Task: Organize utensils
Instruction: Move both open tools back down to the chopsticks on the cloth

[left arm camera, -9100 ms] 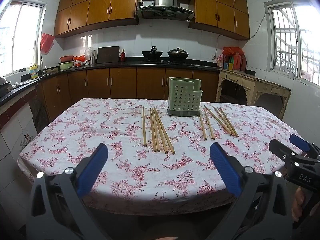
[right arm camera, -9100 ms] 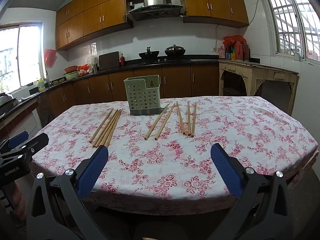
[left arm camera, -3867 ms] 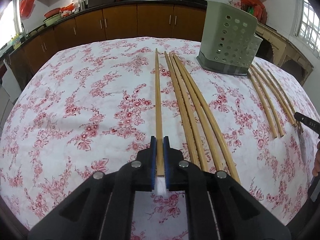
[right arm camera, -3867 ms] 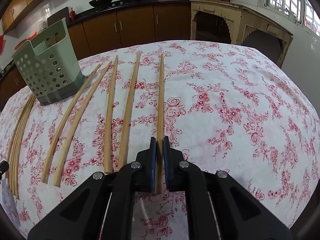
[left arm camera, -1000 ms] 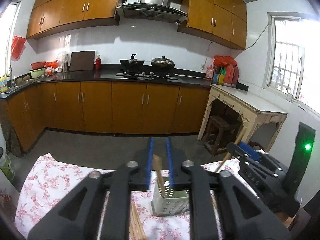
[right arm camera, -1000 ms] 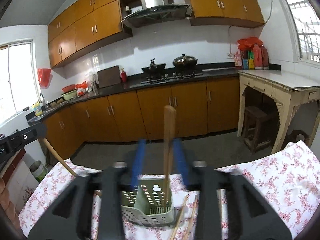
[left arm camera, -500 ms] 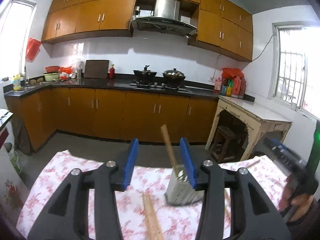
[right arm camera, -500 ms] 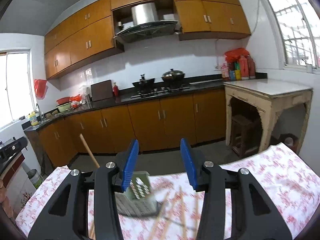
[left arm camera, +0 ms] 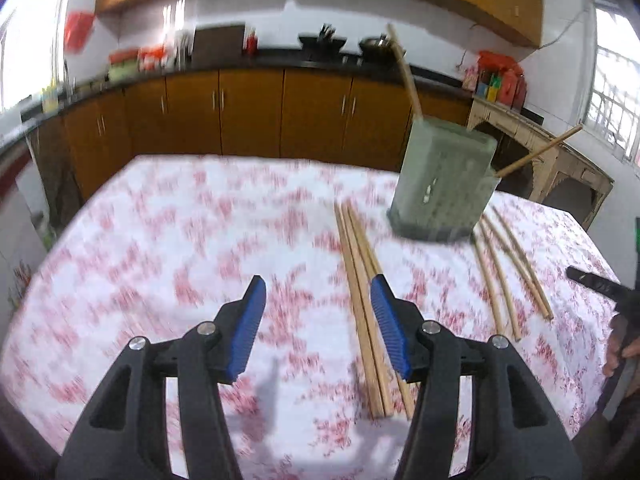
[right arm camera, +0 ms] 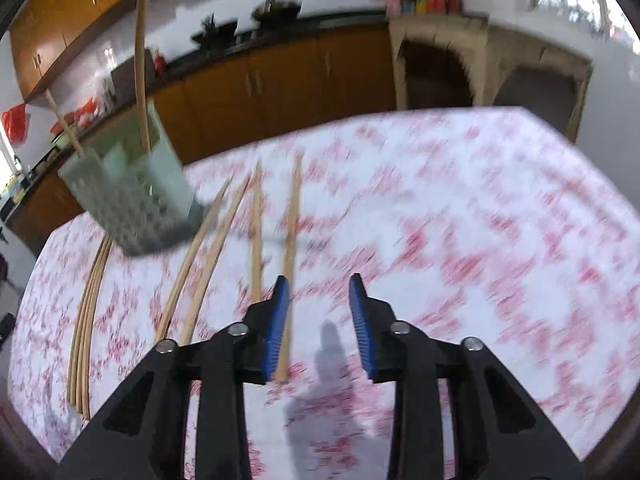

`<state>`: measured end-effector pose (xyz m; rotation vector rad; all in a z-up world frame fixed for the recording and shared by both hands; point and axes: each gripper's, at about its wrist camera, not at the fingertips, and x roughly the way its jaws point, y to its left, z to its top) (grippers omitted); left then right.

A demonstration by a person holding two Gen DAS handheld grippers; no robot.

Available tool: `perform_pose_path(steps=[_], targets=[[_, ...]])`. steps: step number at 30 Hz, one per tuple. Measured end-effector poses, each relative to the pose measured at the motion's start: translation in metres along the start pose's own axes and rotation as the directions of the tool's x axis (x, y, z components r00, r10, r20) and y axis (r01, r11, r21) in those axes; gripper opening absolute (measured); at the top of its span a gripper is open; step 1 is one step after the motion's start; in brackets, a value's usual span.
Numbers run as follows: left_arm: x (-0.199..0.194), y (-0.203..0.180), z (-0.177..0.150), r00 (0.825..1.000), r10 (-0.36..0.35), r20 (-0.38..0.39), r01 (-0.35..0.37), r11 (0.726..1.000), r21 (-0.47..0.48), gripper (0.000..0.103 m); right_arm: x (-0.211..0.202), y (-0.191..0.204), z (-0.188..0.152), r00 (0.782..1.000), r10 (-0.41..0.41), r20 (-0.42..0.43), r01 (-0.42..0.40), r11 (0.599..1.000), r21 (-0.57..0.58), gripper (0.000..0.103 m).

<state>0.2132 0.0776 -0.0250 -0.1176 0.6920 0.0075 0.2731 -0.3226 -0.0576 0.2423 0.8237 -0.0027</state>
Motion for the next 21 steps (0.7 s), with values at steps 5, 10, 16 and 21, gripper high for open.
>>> perform_pose_path(steps=[5, 10, 16, 21], targets=[[0.015, 0.004, -0.009, 0.999, -0.016, -0.048, 0.014, 0.999, -0.039, 0.054, 0.031, 0.019, -0.007, 0.998, -0.011, -0.057, 0.008, 0.998, -0.055, 0.026], [0.026, -0.006, -0.011, 0.997, -0.032, -0.075, 0.03, 0.999, -0.028, 0.054, 0.044, 0.027, -0.013, 0.995, -0.066, -0.068, 0.059, 0.993, -0.102, 0.011], [0.039, -0.015, -0.015, 0.991, -0.06, -0.123, 0.059, 0.998, -0.013, 0.045, 0.04, -0.015, -0.006, 0.986, -0.162, -0.047, 0.164, 0.985, 0.055, 0.008], [0.052, -0.024, -0.021, 0.983, -0.068, -0.172, 0.072, 0.997, 0.017, 0.031, 0.039, -0.02, -0.006, 0.982, -0.185, -0.042, 0.187, 0.981, 0.043, 0.008]])
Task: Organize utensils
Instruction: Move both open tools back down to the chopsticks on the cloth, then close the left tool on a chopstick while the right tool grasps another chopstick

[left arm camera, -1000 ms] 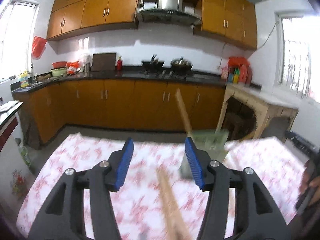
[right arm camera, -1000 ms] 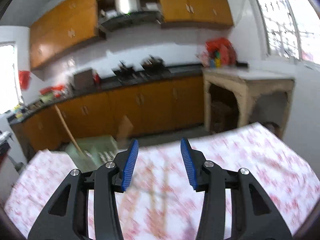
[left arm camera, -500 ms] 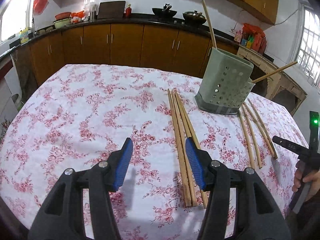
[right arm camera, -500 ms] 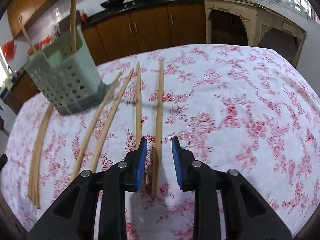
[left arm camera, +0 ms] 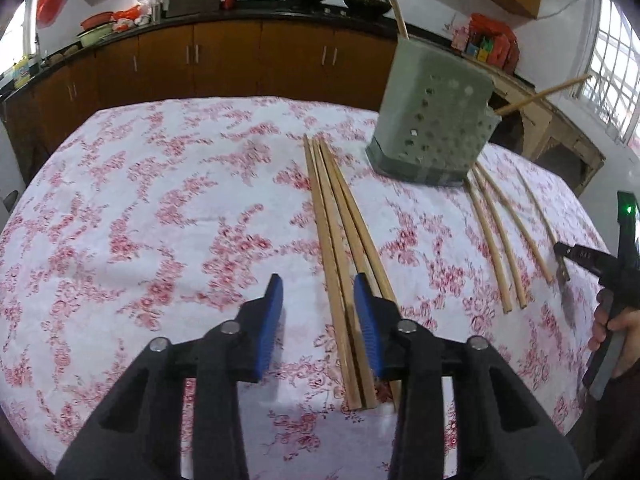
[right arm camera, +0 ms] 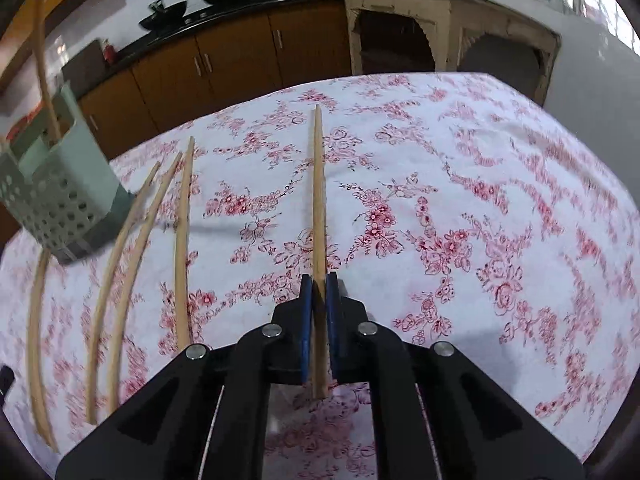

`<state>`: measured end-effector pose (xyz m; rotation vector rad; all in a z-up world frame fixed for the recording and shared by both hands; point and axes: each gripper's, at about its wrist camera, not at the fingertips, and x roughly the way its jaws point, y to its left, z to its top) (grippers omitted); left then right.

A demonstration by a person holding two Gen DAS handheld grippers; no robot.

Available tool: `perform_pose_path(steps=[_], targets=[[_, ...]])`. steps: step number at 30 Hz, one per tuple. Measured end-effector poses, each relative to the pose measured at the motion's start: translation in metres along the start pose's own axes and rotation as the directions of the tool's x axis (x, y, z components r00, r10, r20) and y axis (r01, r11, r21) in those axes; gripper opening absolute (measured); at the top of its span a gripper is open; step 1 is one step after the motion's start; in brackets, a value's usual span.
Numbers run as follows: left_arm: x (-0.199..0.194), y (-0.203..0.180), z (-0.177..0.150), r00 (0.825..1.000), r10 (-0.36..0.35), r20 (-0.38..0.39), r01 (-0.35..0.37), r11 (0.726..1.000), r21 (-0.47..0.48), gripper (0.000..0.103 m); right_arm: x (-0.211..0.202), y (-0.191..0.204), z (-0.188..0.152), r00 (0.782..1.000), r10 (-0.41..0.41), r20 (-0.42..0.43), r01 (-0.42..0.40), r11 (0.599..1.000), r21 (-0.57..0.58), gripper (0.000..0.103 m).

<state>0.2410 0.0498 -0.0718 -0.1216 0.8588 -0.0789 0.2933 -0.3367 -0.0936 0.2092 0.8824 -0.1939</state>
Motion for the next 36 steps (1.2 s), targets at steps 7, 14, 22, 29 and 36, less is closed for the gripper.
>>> perform_pose_path(steps=[7, 14, 22, 29, 36], targets=[[0.018, -0.006, -0.005, 0.999, 0.017, -0.05, -0.015, 0.999, 0.03, 0.023, -0.002, 0.002, -0.003, 1.0, 0.003, 0.006, -0.002, 1.0, -0.022, 0.008], [0.028, -0.012, 0.0, 0.995, 0.086, -0.044, -0.083, 0.995, 0.064, 0.01, -0.003, 0.014, -0.006, 0.999, 0.049, 0.003, -0.048, 0.995, -0.083, 0.008], [0.037, 0.022, 0.021, 0.992, 0.123, -0.031, -0.123, 0.992, 0.001, 0.009, 0.0, 0.014, -0.002, 0.999, 0.038, 0.018, -0.036, 0.996, -0.076, 0.008], [0.038, 0.026, 0.024, 0.995, 0.094, -0.031, -0.094, 0.996, 0.001, 0.015, 0.001, 0.013, -0.001, 0.999, 0.041, 0.017, -0.039, 0.996, -0.074, 0.008], [0.038, 0.024, 0.022, 0.995, 0.09, -0.03, -0.09, 0.996, -0.002, 0.016, 0.001, 0.013, -0.001, 0.999, 0.044, 0.016, -0.042, 0.997, -0.071, 0.008]])
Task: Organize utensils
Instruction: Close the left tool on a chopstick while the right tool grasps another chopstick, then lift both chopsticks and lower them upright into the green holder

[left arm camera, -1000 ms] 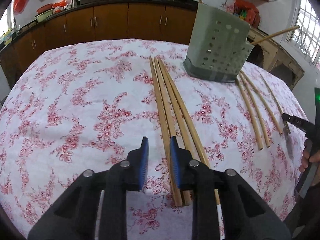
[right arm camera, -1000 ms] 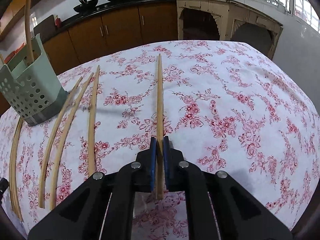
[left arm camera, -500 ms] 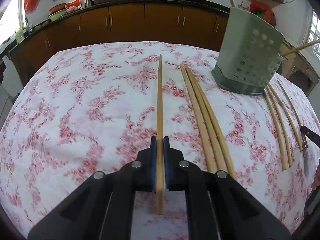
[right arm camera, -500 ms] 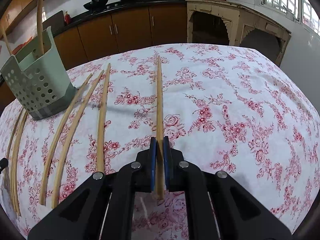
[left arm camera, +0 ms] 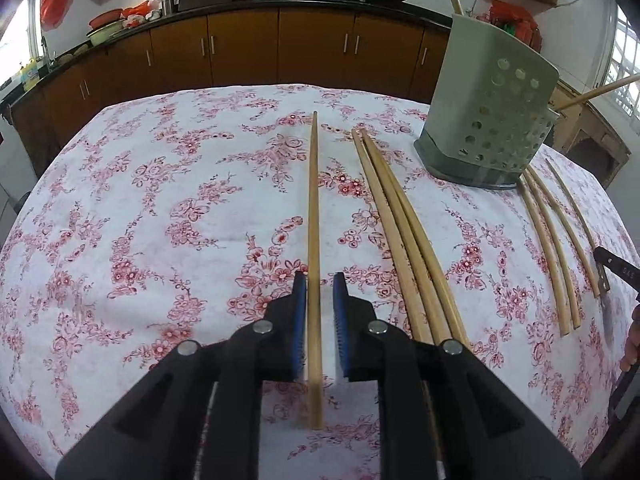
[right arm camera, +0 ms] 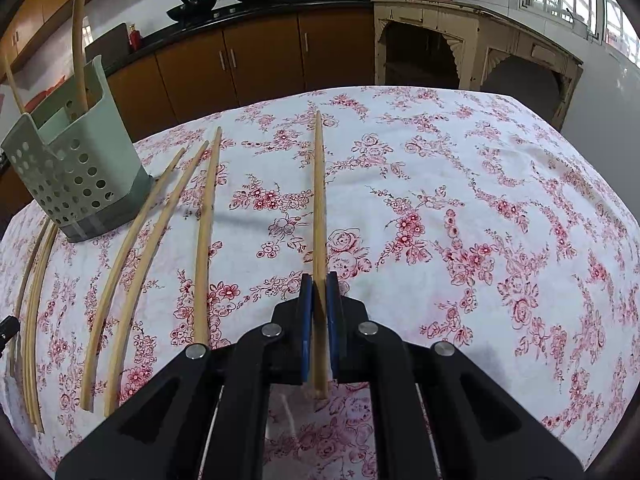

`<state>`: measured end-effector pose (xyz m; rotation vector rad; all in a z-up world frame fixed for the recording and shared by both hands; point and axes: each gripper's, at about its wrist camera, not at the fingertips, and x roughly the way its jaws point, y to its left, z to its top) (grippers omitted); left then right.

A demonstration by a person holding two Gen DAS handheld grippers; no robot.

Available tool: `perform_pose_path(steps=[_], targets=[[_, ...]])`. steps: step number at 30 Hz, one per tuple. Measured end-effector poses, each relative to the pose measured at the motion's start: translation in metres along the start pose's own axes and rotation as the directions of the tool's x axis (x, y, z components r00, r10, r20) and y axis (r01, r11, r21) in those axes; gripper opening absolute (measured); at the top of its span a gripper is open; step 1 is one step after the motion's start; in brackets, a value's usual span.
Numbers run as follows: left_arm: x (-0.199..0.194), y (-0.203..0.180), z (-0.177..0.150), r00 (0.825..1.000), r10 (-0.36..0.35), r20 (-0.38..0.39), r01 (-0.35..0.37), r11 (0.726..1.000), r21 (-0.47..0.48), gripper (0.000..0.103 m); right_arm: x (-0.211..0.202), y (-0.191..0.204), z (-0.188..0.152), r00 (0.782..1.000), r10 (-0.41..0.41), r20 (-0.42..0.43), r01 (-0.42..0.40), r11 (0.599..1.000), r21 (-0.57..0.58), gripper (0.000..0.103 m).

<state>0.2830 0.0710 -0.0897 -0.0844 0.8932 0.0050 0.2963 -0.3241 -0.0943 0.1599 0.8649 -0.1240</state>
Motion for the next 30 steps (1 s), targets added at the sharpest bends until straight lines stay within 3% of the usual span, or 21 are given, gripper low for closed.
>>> perform_pose_path(steps=[22, 25, 30], targets=[[-0.002, -0.003, -0.005, 1.0, 0.017, 0.001, -0.017, 1.0, 0.008, 0.016, -0.002, -0.004, -0.002, 1.0, 0.03, 0.0, -0.03, 0.999, 0.027, 0.008], [-0.005, -0.004, -0.008, 1.0, 0.029, -0.001, -0.029, 0.999, 0.017, 0.009, -0.002, -0.007, -0.002, 0.999, 0.042, 0.001, -0.042, 0.998, 0.036, 0.008], [-0.015, -0.003, -0.011, 1.0, 0.025, -0.015, -0.025, 0.999, 0.045, 0.008, -0.018, -0.008, -0.005, 0.998, 0.037, 0.043, -0.038, 0.999, 0.009, 0.008]])
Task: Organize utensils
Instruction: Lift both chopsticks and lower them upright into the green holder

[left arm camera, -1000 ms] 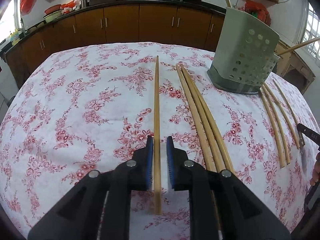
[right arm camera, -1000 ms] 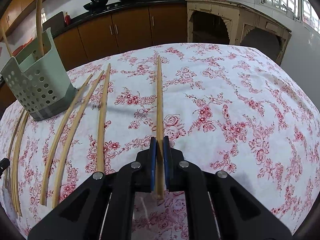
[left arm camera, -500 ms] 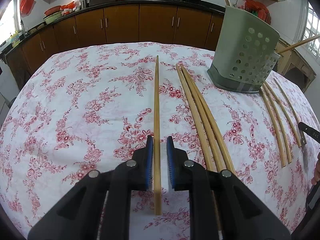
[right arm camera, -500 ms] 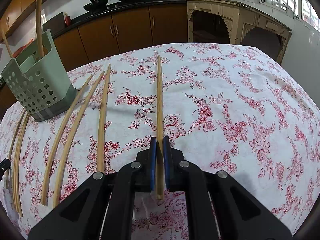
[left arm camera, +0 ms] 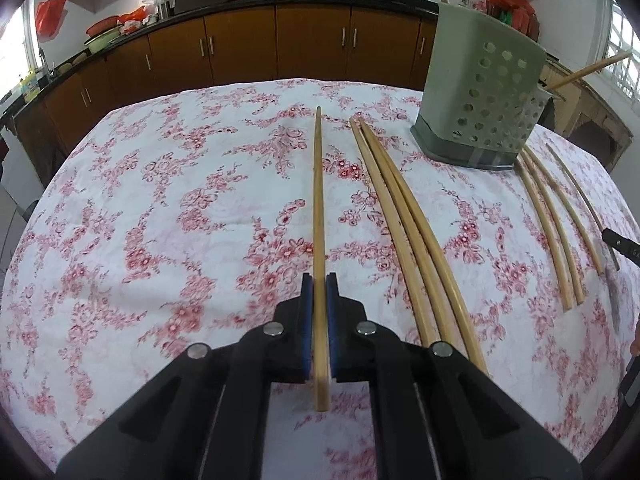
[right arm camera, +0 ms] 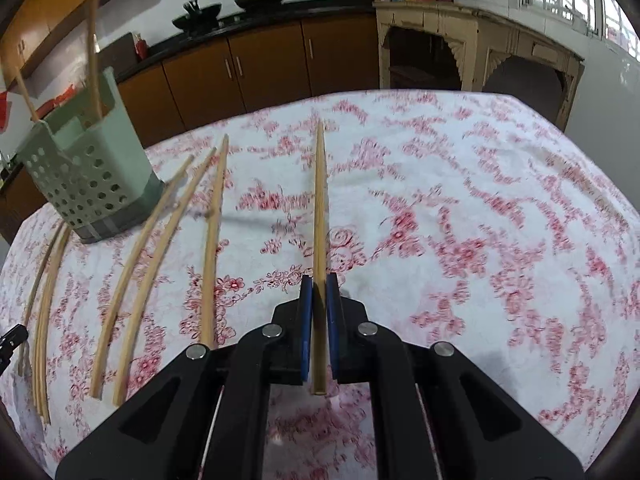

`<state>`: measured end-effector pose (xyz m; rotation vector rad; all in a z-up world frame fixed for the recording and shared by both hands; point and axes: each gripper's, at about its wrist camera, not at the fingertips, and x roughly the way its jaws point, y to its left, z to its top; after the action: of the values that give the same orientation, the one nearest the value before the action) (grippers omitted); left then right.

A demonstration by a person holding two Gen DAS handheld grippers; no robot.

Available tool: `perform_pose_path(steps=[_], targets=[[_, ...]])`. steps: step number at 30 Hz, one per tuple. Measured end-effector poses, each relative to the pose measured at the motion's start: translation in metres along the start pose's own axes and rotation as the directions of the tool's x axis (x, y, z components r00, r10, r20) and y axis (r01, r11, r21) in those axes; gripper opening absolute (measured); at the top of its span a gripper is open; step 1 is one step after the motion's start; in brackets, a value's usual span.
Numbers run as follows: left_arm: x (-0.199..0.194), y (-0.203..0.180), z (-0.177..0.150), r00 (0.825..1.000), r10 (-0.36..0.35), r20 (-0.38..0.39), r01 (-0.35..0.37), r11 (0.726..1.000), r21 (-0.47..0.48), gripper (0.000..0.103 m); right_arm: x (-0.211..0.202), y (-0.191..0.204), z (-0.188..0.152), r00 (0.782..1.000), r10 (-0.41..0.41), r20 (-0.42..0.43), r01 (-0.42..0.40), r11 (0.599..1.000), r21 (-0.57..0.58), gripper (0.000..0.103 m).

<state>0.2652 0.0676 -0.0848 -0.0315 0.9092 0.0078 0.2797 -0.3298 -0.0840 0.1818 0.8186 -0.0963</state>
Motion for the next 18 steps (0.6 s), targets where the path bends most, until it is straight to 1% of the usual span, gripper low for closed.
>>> perform_pose_path(steps=[4, 7, 10, 14, 18], targets=[[-0.018, 0.002, 0.003, 1.0, 0.0, 0.03, 0.0, 1.0, 0.014, 0.008, -0.026, -0.005, 0.007, 0.997, 0.001, 0.074, -0.001, 1.0, -0.006, 0.008], [-0.036, 0.002, 0.009, 0.997, -0.003, 0.074, 0.001, 1.0, 0.027, 0.008, -0.047, -0.008, 0.014, 0.991, 0.006, 0.136, -0.004, 1.0, -0.011, 0.008], [-0.052, 0.001, 0.015, 0.993, -0.013, 0.115, 0.009, 0.999, 0.032, 0.008, -0.059, -0.009, 0.021, 0.985, 0.01, 0.175, -0.008, 1.0, -0.014, 0.008], [-0.07, 0.003, 0.023, 0.986, -0.027, 0.163, 0.022, 0.999, 0.029, 0.008, -0.073, -0.01, 0.027, 0.975, 0.022, 0.222, -0.02, 1.0, -0.008, 0.008], [-0.09, 0.003, 0.032, 0.973, -0.047, 0.228, 0.043, 0.999, 0.024, 0.008, -0.087, -0.007, 0.035, 0.961, 0.027, 0.275, -0.022, 0.999, -0.024, 0.008]])
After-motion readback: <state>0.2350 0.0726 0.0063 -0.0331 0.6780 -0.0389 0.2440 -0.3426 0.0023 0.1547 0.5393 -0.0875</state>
